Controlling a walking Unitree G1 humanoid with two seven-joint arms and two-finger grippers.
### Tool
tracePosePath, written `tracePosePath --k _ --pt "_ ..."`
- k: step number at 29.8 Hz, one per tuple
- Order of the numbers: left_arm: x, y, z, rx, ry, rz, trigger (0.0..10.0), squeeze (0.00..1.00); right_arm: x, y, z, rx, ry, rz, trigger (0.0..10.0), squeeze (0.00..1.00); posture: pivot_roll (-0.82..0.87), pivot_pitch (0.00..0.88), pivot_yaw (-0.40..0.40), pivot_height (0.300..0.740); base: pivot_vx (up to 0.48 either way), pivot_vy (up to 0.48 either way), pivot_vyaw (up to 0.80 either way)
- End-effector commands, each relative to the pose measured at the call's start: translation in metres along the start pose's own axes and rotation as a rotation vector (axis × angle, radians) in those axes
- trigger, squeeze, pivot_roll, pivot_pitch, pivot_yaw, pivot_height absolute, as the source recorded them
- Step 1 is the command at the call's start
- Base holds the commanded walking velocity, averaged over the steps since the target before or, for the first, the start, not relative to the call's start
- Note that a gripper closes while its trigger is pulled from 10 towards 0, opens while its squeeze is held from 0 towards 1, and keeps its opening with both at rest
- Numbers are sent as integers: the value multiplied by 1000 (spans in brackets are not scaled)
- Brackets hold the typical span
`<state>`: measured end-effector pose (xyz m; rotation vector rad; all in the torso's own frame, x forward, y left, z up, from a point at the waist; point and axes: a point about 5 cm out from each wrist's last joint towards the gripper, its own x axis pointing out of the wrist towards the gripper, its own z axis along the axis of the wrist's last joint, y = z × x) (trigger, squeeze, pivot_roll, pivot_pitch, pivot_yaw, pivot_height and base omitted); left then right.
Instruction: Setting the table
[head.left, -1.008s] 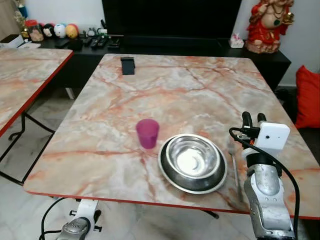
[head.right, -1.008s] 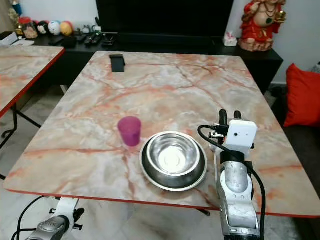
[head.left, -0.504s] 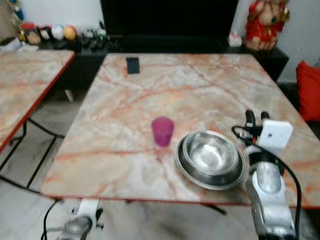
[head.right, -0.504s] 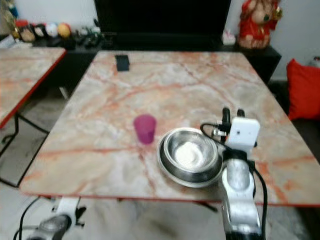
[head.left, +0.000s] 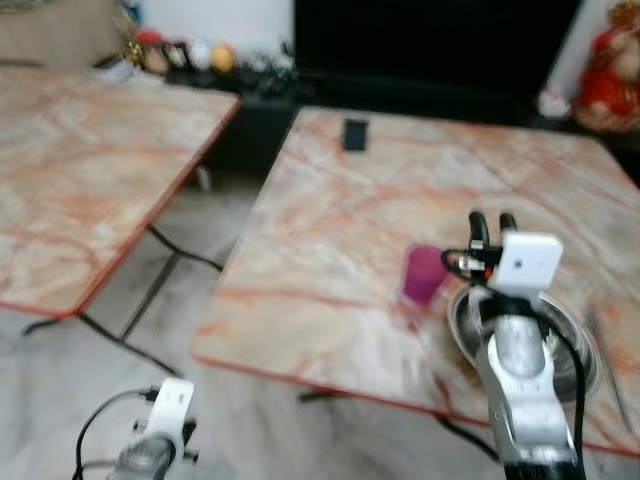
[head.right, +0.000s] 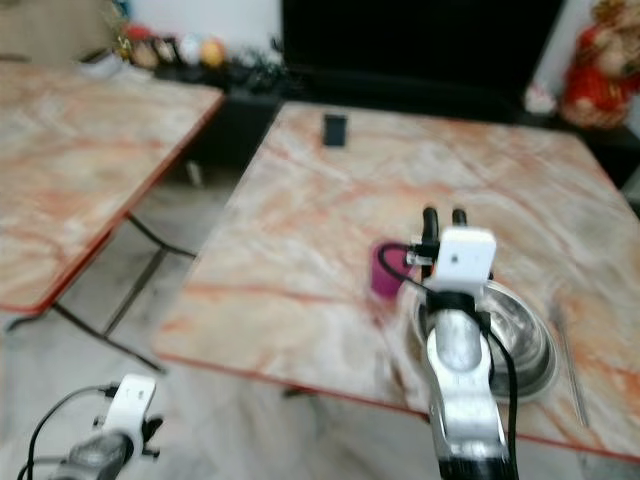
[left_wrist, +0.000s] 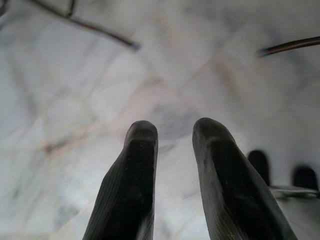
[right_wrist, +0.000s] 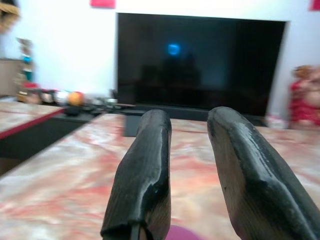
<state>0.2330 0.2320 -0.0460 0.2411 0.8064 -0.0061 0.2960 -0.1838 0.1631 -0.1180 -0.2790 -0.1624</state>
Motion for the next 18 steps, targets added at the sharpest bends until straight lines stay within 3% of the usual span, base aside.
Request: tracePosePath --k 1,18 --pt "0 -3 -4 -1 23 -7 10000 0 -2 -5 -3 -5 14 -16 10000 0 -20 0 -1 740 0 304 456" --pt "0 -3 -4 -1 23 -4 10000 0 -1 -3 -4 15 14 -15 10000 0 -18 0 1 740 0 304 0"
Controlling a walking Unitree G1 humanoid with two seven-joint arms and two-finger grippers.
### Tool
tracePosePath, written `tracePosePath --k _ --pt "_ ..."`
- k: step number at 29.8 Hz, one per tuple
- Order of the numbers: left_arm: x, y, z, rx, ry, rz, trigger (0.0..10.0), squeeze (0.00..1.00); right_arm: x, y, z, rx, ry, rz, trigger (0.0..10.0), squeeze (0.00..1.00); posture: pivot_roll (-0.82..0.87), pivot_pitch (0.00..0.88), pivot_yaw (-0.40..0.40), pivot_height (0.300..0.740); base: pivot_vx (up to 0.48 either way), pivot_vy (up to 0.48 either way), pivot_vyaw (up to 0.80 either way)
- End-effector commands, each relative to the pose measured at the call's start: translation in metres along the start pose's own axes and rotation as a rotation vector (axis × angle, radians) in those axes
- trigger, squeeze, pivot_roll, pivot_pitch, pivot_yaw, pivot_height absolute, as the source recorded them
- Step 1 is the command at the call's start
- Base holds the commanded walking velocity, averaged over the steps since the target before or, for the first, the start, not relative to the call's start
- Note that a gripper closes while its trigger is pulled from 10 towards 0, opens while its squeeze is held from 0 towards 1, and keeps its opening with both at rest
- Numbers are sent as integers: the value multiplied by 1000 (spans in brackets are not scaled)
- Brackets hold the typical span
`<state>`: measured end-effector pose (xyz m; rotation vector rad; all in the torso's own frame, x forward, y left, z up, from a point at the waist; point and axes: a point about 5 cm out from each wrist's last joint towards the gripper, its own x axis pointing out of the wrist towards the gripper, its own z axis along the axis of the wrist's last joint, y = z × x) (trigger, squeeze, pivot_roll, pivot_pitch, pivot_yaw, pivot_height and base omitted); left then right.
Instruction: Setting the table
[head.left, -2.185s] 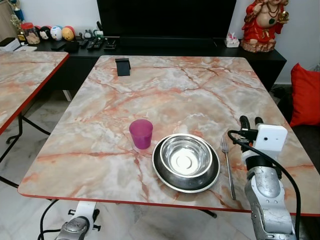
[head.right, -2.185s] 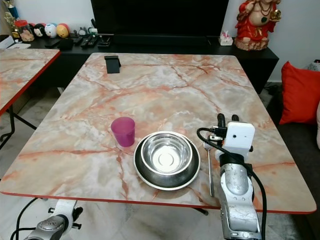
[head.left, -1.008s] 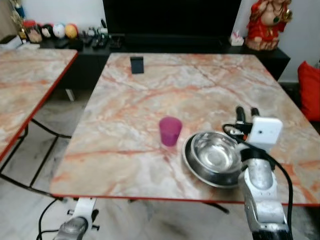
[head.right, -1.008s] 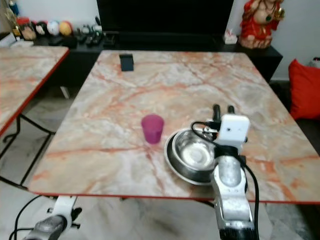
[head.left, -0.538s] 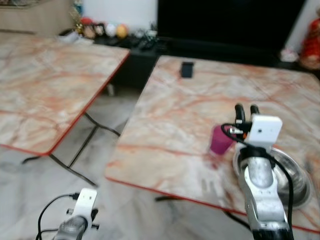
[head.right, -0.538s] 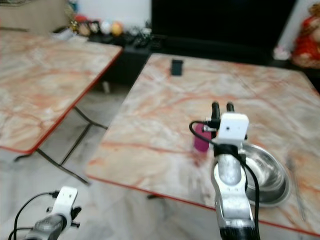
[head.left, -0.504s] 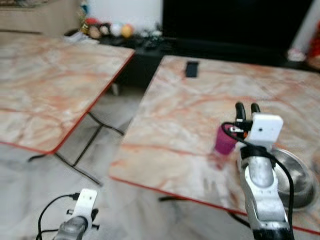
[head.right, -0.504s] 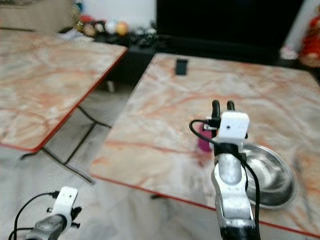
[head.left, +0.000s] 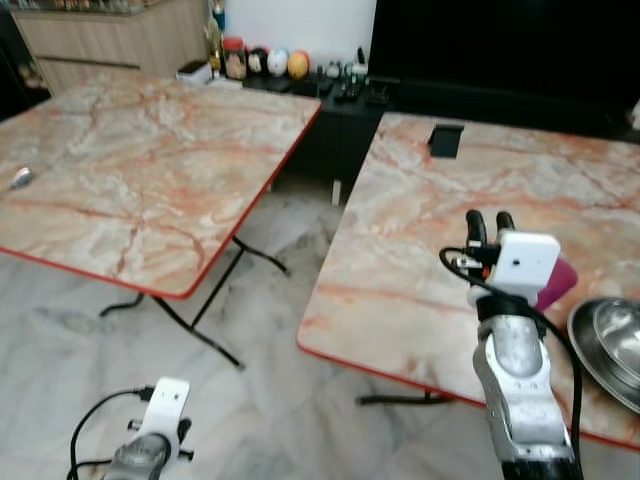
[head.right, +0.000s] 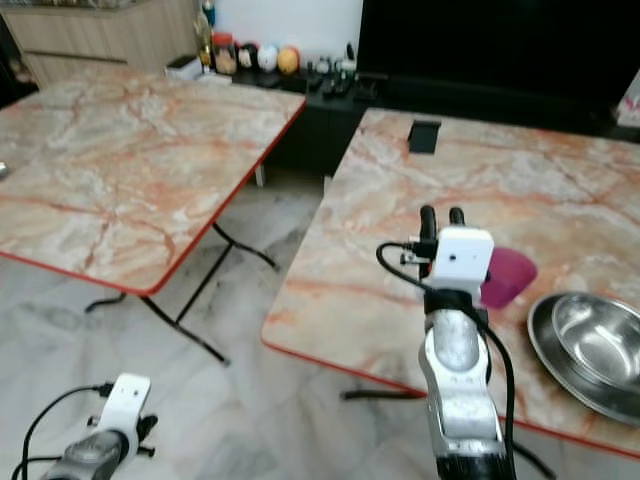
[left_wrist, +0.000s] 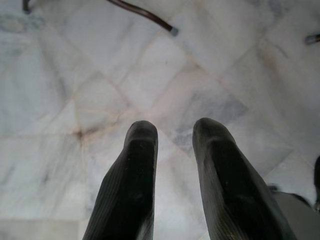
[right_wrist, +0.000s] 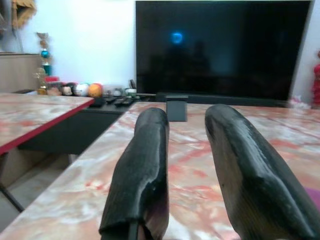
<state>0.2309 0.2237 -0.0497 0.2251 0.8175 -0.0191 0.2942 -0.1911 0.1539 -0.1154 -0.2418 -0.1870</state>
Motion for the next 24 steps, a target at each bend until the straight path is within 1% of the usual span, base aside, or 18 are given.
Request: tracePosePath --k 1,10,24 --pt "-1 6 -2 8 14 15 10000 0 2 4 6 19 -24 8 10000 0 -18 0 1 740 0 304 0" --pt "-1 6 -2 9 14 15 10000 0 2 6 5 21 -22 13 10000 0 -20 0 3 740 0 308 0" --pt "-1 5 -4 26 13 5 10000 0 2 7 5 26 -25 16 10000 0 -24 0 7 740 0 361 0"
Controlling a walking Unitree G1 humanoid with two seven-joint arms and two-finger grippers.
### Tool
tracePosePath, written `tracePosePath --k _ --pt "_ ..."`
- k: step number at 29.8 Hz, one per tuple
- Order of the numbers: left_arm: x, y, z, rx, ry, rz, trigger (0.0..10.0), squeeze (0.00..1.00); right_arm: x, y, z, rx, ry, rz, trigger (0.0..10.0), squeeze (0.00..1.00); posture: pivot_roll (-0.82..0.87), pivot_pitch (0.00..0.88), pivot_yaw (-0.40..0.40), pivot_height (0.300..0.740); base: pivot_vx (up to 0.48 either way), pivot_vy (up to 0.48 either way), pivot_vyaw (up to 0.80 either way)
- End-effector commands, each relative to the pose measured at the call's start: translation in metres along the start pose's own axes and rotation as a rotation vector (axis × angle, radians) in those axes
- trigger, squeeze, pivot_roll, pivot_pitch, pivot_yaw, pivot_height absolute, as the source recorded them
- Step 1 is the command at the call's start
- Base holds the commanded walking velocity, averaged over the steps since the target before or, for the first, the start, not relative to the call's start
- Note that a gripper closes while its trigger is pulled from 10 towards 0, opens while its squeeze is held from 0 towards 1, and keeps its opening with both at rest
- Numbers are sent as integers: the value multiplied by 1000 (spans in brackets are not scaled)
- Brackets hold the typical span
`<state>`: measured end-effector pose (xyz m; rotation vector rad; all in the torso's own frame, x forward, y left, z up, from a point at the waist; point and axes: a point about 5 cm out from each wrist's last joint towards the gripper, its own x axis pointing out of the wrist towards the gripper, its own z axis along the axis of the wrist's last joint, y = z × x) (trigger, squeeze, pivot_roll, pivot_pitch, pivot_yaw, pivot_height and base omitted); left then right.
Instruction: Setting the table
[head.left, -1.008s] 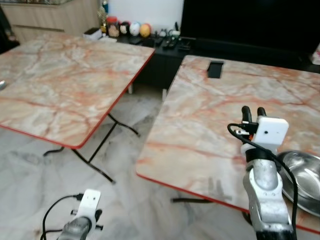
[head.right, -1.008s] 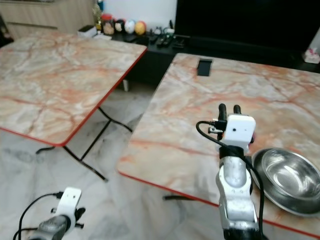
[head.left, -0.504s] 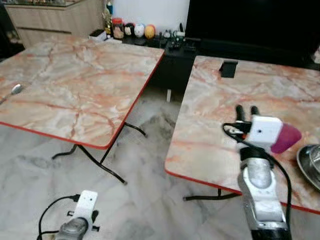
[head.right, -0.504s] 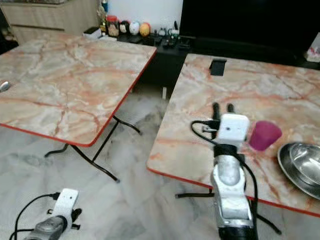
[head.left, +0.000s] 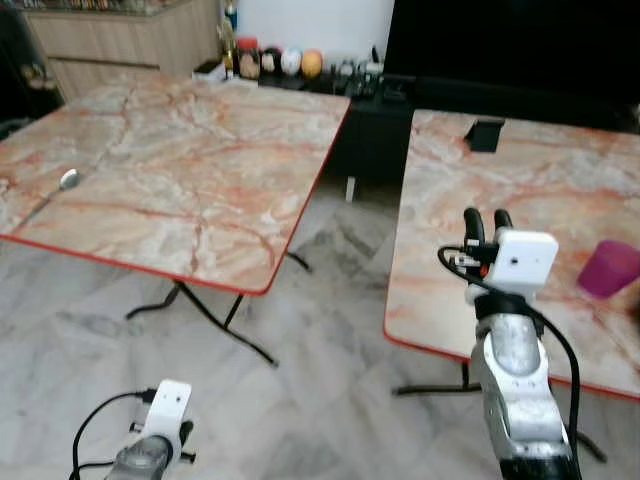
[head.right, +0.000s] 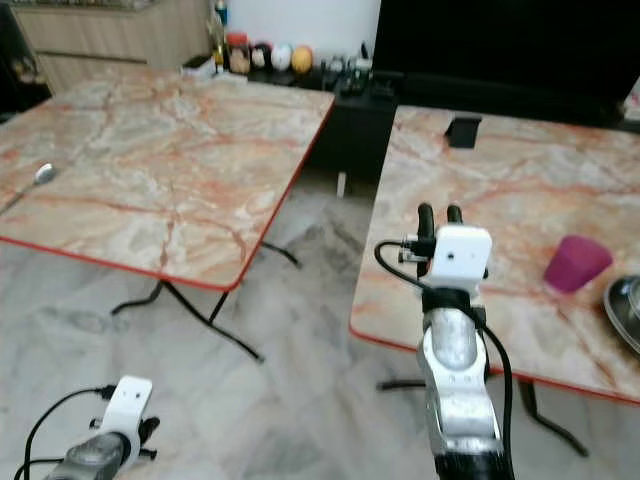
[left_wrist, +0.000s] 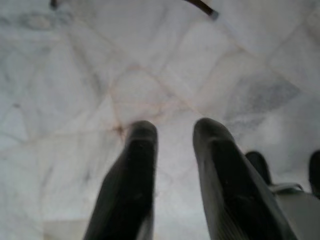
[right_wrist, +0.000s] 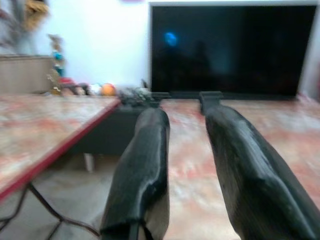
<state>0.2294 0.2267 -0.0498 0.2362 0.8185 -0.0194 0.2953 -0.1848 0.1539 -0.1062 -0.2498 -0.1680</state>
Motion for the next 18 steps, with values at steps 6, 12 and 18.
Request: tracePosePath --k 6,12,18 --pt "-1 2 -2 18 11 0 10000 0 2 1 5 16 -20 -2 10000 0 -24 0 7 740 0 359 0" --pt "0 3 -1 15 9 4 10000 0 4 1 6 19 -21 -3 10000 0 -22 0 8 740 0 359 0" --pt "0 3 0 8 8 7 10000 0 3 0 5 22 -16 -15 10000 0 -21 0 8 740 0 362 0"
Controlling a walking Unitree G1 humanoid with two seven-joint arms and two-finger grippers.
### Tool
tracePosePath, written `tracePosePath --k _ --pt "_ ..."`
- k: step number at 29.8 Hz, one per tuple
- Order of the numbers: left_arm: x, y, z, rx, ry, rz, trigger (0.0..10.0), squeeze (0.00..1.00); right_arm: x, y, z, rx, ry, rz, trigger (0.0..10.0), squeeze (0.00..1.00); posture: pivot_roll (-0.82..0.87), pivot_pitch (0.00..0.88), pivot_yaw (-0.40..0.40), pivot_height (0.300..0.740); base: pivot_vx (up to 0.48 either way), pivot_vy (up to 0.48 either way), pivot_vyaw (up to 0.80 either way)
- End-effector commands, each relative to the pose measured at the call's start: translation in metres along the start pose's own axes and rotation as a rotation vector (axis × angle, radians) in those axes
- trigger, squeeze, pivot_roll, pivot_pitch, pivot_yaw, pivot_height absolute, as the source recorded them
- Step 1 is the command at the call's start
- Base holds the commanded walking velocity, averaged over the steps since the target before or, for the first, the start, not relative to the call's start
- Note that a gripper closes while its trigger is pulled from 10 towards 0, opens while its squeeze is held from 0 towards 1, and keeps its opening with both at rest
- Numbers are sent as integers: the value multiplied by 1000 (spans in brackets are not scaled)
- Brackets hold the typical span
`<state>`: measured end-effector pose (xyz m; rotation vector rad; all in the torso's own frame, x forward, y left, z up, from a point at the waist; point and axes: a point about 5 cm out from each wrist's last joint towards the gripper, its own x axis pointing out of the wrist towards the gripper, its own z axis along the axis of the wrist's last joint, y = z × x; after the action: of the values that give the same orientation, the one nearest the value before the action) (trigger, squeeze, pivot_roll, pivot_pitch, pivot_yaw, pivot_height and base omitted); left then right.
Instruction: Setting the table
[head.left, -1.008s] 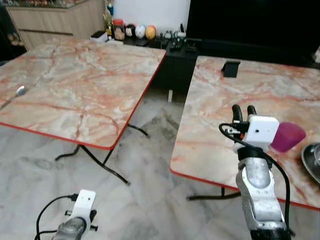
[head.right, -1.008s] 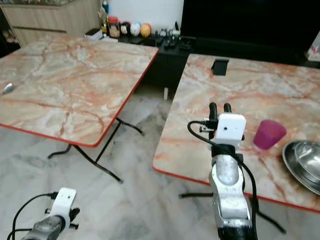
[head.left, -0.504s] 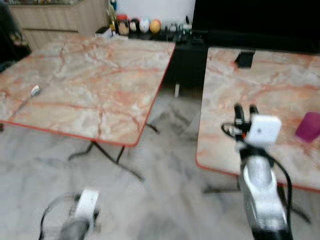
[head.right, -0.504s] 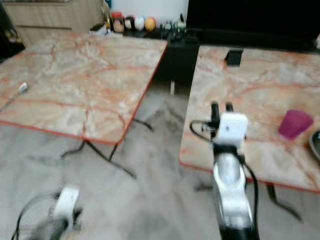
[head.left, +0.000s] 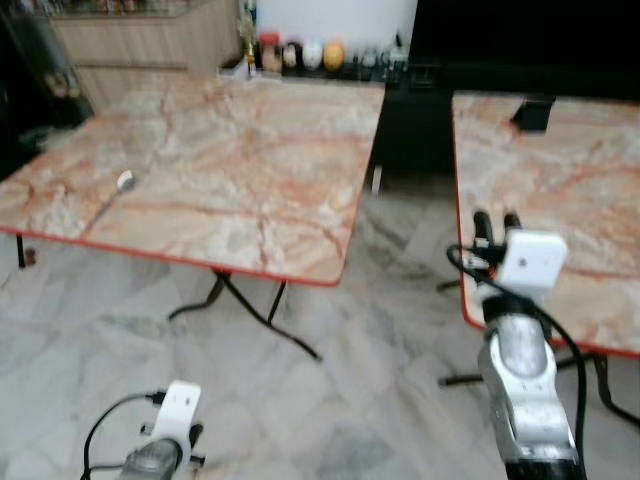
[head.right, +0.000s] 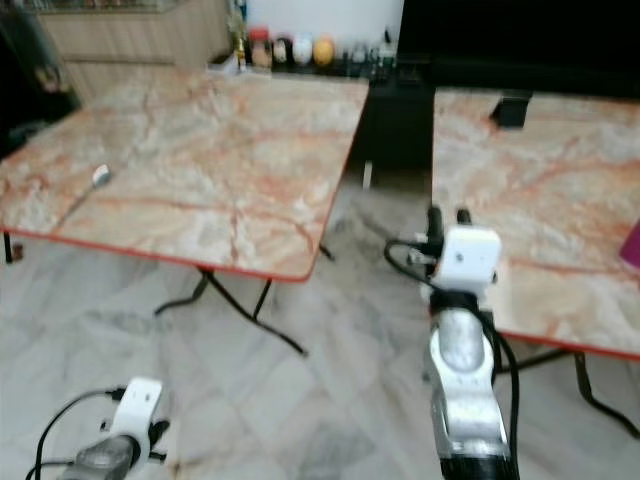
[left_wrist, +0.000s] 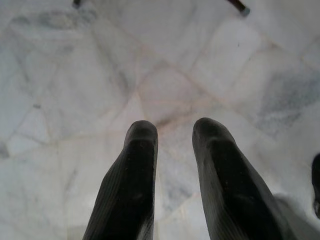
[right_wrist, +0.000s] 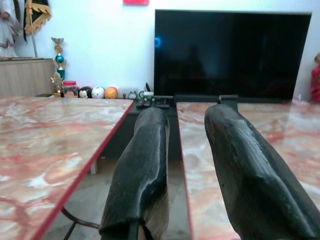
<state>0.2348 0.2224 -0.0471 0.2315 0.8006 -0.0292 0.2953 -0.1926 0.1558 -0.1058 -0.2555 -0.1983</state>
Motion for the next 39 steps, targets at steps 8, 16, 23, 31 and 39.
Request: tracePosePath --k 8,16,23,31,39 --pt "-2 7 -6 4 29 19 10000 0 4 6 3 47 5 -4 10000 0 -22 0 10 740 0 361 0" --pt "-2 7 -6 2 28 22 10000 0 3 8 1 48 14 -3 10000 0 -13 0 11 740 0 361 -400" --pt "-2 7 -6 1 29 22 10000 0 3 8 3 40 1 -1 10000 0 -15 0 12 740 0 360 0" --pt "-2 6 -6 -1 29 22 10000 0 4 8 2 38 0 1 10000 0 -11 0 8 740 0 360 0" --pt "-1 6 -6 1 27 23 10000 0 5 9 4 40 -10 5 10000 0 -10 0 8 740 0 361 0"
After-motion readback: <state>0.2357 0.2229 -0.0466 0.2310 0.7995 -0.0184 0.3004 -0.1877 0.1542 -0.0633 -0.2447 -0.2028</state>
